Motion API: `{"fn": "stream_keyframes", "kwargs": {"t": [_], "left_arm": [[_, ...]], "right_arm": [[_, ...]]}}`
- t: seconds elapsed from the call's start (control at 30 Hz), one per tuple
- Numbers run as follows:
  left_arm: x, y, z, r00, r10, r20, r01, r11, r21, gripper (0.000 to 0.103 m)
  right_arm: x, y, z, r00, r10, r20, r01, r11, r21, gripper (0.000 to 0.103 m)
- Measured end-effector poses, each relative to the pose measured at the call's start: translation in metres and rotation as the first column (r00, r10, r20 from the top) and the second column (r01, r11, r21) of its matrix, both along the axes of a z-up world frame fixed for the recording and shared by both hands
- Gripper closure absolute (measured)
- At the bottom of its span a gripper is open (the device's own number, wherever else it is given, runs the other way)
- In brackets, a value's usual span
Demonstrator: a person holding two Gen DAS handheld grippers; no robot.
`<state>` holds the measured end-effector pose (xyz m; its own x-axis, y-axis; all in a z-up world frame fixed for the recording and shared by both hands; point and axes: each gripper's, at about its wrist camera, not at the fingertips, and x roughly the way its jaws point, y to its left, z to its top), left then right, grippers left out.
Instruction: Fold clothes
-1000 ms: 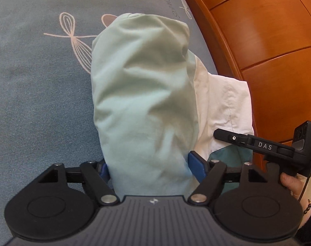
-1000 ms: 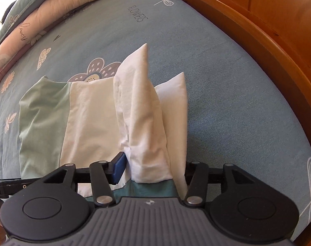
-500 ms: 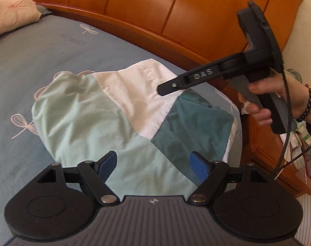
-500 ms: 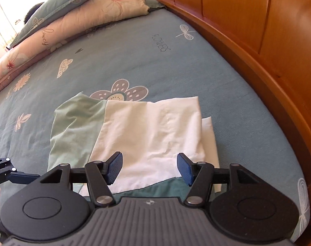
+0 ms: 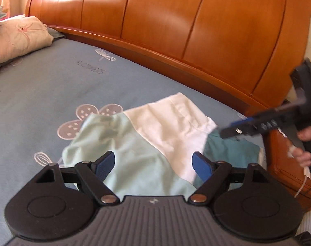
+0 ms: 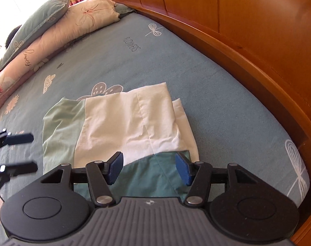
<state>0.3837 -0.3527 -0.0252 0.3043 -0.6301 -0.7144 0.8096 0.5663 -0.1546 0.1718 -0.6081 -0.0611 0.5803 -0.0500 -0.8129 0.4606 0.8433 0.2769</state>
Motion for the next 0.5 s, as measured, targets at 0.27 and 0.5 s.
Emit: {"fn": "stream_keyframes", "kwargs": {"t": [0.27,0.5], "left_arm": [[0.049,-0.051,-0.063,0.999,-0.017,0.048,0.009,0.988,0.157,0.021],[0.036,-0.038,-0.027,0.999,0.03,0.026,-0.032,0.997,0.076,0.021]], "right_arm": [[-0.029,0.019,-0.028,0.998,-0.054,0.02,0.054,0.998,0.016,0.041],[-0.033,0.033,0.0,0.999,0.002,0.038,0.001,0.996,-0.084,0.041]]}}
